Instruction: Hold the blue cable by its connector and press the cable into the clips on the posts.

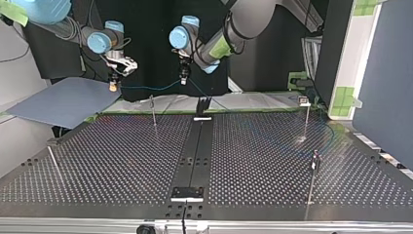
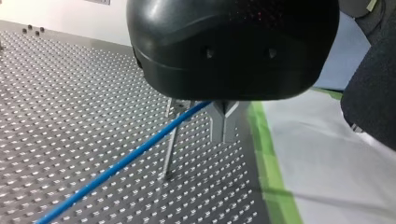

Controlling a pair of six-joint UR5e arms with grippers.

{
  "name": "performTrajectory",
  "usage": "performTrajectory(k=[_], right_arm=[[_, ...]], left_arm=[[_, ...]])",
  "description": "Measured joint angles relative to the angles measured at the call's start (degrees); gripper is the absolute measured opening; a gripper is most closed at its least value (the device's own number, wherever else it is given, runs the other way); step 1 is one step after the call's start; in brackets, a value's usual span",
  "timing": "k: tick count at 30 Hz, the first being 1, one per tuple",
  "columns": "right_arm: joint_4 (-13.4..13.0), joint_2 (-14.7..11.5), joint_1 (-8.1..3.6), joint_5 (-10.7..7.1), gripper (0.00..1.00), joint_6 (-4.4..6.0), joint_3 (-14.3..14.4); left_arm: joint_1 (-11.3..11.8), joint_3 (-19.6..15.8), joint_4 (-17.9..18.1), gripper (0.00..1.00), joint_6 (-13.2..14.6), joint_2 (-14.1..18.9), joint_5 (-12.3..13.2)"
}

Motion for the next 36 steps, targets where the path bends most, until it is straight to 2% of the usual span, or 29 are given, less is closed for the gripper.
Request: performTrajectory(k=[5, 7, 10, 16, 19, 24, 36], right_arm=[[0.14, 0.06, -1.52, -2.49, 0.0, 0.58, -1.08], [0.5, 0.06, -2.51, -3.41, 0.0, 0.92, -1.49], [1.58, 0.09, -4.2, -4.97, 0.0, 1.54, -1.7], [2.38, 0.12, -7.19, -7.94, 0.0, 2.13, -1.84], [2.25, 0.15, -8.1, -9.26, 0.0, 2.6, -2.03], [2.08, 0.17, -8.46, -10.01, 0.0, 2.83, -2.44], [1.91, 0.77, -8.37, -10.06, 0.0, 2.71, -2.65]], left_arm=[[-0.8, 3.12, -2.19, 0.0, -0.45, -2.74, -0.15], [-0.98, 4.25, -2.68, 0.0, -0.64, -3.19, -0.16], [-0.98, 5.78, -2.87, 0.0, -0.78, -3.43, -0.15], [-0.8, 8.65, -2.95, 0.0, -0.83, -3.48, 0.09], [-0.7, 9.55, -2.98, 0.0, -0.83, -3.47, 0.23], [-0.61, 10.14, -3.01, 0.0, -0.83, -3.51, 0.54], [-0.27, 12.48, -4.69, 0.0, -1.0, -5.9, 2.03]])
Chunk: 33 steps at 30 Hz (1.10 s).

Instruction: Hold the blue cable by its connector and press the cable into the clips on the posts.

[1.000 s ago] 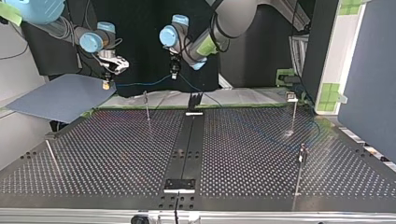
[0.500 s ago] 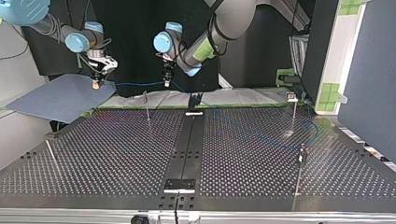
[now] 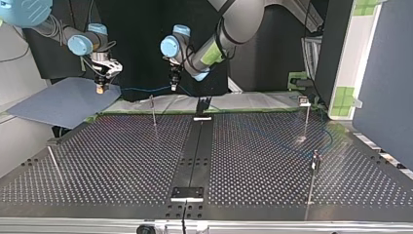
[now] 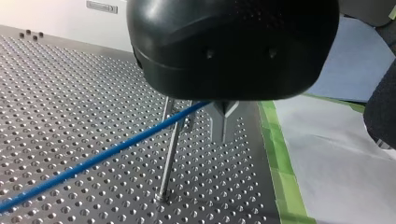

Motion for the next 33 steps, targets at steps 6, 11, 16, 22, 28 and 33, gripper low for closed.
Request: performTrajectory(k=[6, 11, 16, 22, 28, 33], right_arm=[[0.11, 2.48, 0.18, -0.03, 0.0, -0.98, -0.41], [0.33, 3.03, 0.11, 0.02, 0.0, -1.01, -1.35], [0.46, 3.11, 0.03, -0.13, 0.0, -0.61, -2.36], [0.66, 3.16, 0.26, -0.32, 0.0, -0.52, -3.35], [0.76, 3.18, 0.38, -0.41, 0.0, -0.53, -4.0], [0.81, 3.19, 0.43, -0.44, 0.0, -0.49, -4.19]], left_arm=[[0.47, 1.48, -0.84, 0.0, -0.07, -0.27, 0.09], [0.95, 1.95, -1.31, 0.0, -0.09, -0.33, 0.37], [1.47, 2.19, -1.19, 0.0, -0.14, -0.44, 0.86], [2.05, 3.6, -0.98, 0.0, -0.62, -0.55, 1.91], [2.24, 6.3, -3.17, 0.0, -0.65, -2.68, 2.71], [2.33, 8.7, -5.07, 0.0, -0.72, -3.49, 2.85]])
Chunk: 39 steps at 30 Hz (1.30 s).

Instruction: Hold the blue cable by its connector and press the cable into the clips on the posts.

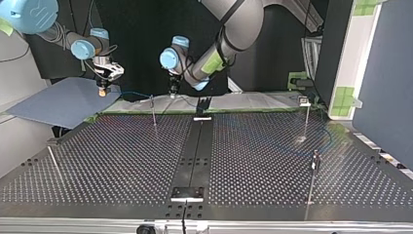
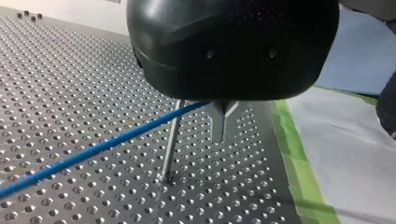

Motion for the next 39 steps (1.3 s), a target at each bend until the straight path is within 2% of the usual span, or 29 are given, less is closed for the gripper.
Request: performTrajectory(k=[6, 9, 12, 16, 19, 22, 24, 31, 39], right_arm=[[0.04, 0.0, 0.02, -0.01, 0.0, 0.0, -0.22], [0.34, 0.0, -0.02, 0.11, 0.0, -0.37, -0.37], [0.91, 0.0, -0.11, 0.69, 0.0, -1.12, -0.31], [2.36, 0.0, 0.04, 1.51, 0.0, -2.84, -0.22], [2.93, 0.0, 0.44, 1.23, 0.0, -4.25, -0.06], [3.18, 0.0, 0.81, 1.05, 0.0, -4.91, 0.01], [3.09, 0.0, 0.88, 1.07, 0.0, -4.84, 0.02], [2.14, 0.0, 0.83, 0.91, 0.0, -3.44, 0.0], [1.72, 0.0, 0.67, 0.86, 0.0, -2.22, -0.07]], left_arm=[[0.31, 1.34, -1.03, 0.0, -0.19, -0.11, -0.28], [0.37, 1.34, -1.45, 0.0, -0.31, -0.1, -0.46], [0.35, 1.04, -1.62, 0.0, -0.27, -0.09, -0.64], [0.22, -0.56, -1.55, 0.0, 0.5, -0.04, -0.96], [-0.25, -1.68, -1.59, 0.0, 1.21, 0.0, -1.67], [-0.93, -2.14, -1.66, 0.0, 1.47, -0.02, -2.68], [-1.32, -2.25, -1.43, 0.0, 1.57, -0.03, -2.98], [-1.2, -1.79, 0.57, 0.0, 1.73, -0.02, -2.43], [-1.09, -1.01, 0.77, 0.0, 2.27, -0.02, -2.25]])
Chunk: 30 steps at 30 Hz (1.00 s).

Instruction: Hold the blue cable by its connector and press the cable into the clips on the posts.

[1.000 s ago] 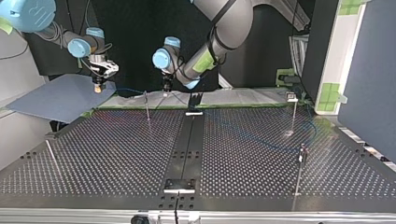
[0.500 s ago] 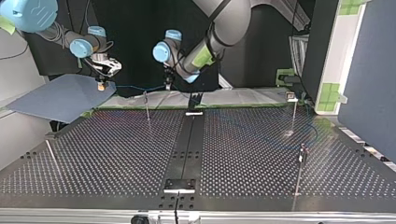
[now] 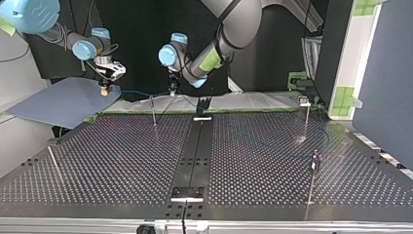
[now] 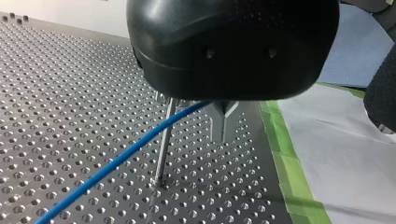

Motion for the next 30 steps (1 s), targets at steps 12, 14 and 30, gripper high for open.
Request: performTrajectory(k=[12, 14, 30], right_arm=[[-0.3, 0.0, 0.15, -0.2, 0.0, 1.21, -1.37], [-0.27, 0.0, 0.29, -0.45, 0.0, 1.36, -1.91], [-0.56, 0.09, 0.5, -1.49, 0.0, 2.92, -5.51]], left_arm=[[0.83, 3.52, -1.83, 0.0, -0.23, -0.1, 2.12], [1.28, 4.35, -2.44, 0.0, -0.3, -0.39, 2.83], [4.29, 12.13, -7.62, 0.0, -1.79, -3.5, 6.61]])
